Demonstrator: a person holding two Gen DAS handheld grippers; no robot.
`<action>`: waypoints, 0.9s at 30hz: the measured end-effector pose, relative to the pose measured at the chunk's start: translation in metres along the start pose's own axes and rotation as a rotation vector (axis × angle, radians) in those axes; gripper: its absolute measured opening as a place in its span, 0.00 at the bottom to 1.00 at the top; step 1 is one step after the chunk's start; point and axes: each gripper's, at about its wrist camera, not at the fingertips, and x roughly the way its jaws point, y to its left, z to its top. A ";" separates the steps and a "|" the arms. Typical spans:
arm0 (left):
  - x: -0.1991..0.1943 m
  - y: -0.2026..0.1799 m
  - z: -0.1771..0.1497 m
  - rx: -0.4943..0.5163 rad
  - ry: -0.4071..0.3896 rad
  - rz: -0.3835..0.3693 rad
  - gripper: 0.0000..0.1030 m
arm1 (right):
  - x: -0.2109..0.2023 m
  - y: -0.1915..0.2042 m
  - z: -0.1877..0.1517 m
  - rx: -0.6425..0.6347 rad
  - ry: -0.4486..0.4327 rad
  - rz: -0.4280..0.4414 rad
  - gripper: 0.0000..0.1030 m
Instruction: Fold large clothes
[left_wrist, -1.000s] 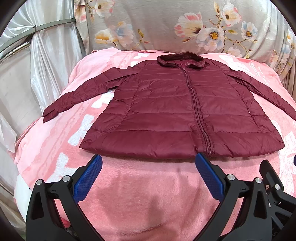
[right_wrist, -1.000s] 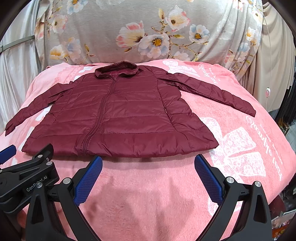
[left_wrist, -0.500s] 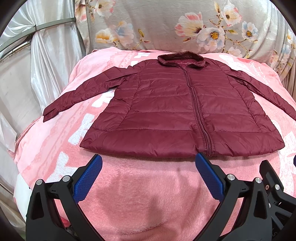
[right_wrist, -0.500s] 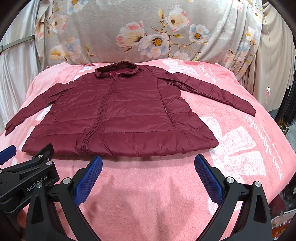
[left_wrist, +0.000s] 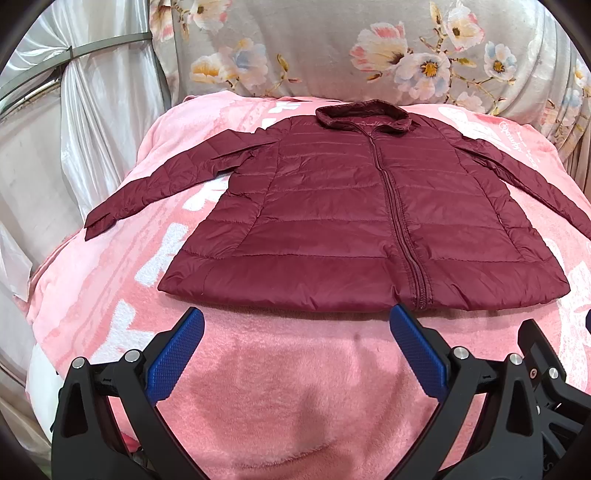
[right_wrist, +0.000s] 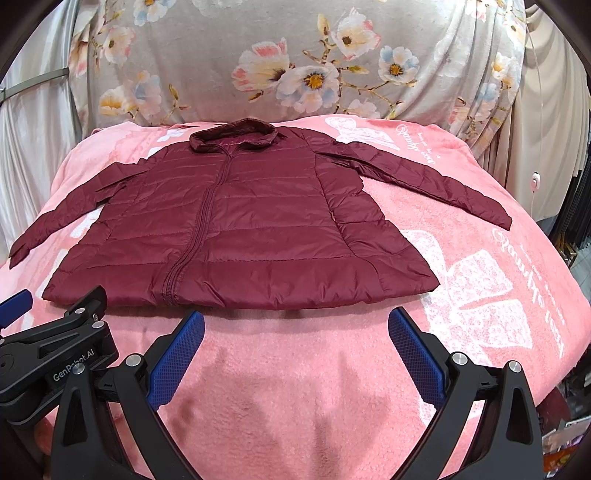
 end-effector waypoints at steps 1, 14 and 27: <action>0.000 0.000 0.000 -0.001 0.000 0.000 0.95 | 0.001 0.000 -0.002 0.002 0.000 0.000 0.95; 0.000 0.001 -0.001 -0.001 0.001 -0.001 0.95 | 0.001 0.003 0.000 -0.001 0.003 0.001 0.95; 0.008 0.005 0.000 -0.003 0.009 0.000 0.95 | 0.002 0.004 0.005 -0.003 0.006 0.002 0.95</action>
